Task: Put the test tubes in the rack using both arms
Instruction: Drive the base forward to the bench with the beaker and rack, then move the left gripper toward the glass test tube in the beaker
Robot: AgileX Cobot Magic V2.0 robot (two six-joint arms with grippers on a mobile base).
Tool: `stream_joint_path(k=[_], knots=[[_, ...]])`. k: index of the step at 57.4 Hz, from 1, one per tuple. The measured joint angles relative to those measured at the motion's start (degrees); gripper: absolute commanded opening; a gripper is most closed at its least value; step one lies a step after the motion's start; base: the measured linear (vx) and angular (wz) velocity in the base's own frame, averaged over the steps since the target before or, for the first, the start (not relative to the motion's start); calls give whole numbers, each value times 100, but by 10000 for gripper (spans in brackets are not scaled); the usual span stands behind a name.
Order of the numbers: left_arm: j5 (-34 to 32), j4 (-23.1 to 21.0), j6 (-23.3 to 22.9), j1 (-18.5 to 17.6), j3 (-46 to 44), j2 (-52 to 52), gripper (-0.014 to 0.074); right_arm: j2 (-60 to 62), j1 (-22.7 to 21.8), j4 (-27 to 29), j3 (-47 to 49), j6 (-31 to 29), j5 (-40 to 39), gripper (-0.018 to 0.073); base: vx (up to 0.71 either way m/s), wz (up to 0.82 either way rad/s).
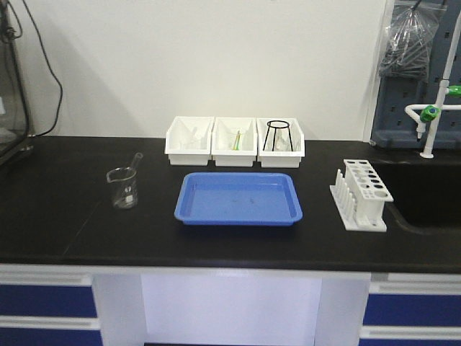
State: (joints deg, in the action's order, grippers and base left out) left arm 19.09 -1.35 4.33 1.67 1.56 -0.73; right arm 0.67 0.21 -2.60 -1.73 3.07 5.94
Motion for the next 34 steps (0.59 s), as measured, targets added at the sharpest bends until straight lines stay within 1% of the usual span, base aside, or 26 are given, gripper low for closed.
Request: stream_joint_path(k=[34], knots=[[0, 0, 0, 0, 0, 0, -4, 0, 0, 0, 0, 0, 0, -9, 48, -8]])
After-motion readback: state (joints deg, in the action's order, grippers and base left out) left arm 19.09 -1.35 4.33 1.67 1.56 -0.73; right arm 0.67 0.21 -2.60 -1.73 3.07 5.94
